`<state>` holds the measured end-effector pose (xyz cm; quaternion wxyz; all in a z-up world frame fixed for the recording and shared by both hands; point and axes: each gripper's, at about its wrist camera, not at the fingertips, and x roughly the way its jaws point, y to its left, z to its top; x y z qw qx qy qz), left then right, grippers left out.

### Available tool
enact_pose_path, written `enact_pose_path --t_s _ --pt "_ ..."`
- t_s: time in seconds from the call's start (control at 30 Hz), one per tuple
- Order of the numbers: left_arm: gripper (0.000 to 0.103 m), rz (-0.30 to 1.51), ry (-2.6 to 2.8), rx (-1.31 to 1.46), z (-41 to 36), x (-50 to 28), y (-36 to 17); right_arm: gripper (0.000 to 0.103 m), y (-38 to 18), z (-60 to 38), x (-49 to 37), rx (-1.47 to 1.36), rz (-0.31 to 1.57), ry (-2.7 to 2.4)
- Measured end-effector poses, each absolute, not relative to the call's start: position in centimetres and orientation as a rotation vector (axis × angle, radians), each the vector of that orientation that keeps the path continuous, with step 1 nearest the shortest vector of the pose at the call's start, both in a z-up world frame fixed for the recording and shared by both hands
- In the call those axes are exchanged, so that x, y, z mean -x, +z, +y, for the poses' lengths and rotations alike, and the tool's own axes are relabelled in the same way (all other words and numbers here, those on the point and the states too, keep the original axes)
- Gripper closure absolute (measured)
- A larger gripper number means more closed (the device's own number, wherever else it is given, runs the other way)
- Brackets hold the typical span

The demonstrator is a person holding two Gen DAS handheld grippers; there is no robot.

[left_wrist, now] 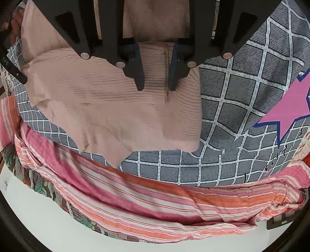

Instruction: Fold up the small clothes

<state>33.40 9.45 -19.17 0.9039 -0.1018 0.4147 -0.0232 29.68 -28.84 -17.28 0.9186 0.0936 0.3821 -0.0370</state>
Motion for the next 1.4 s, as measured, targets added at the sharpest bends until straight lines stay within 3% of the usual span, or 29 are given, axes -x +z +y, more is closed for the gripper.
enact_pose_path --t_s 0.13,0.63,0.7,0.77,0.8,1.07,1.4 --pt "0.06 0.881 -0.078 0.19 8.6 -33.5 -19.6 0.04 -17.3 -28.9 -29.6 -0.197 0.786 -0.078" --pt "0.058 0.877 -0.095 0.26 8.1 -32.9 -19.6 0.04 -17.4 -28.9 -29.7 -0.203 0.793 -0.085" --pt "0.068 0.866 -0.08 0.278 8.3 -33.2 -19.7 0.04 -17.4 -28.9 -29.7 -0.204 0.792 -0.086" --pt "0.089 0.854 -0.085 0.324 8.8 -33.4 -19.6 0.04 -17.4 -28.9 -29.7 -0.204 0.792 -0.086" --pt "0.093 0.847 -0.105 0.357 9.1 -33.4 -19.7 0.04 -17.4 -28.9 -29.7 -0.203 0.791 -0.085" --pt "0.094 0.692 -0.049 0.321 10.0 -32.8 -17.3 0.04 -16.1 -28.5 -29.0 -0.175 0.712 -0.066" --pt "0.093 0.739 0.026 0.348 12.0 -33.9 -18.1 0.04 -18.1 -26.9 -31.0 -0.102 0.823 -0.071"
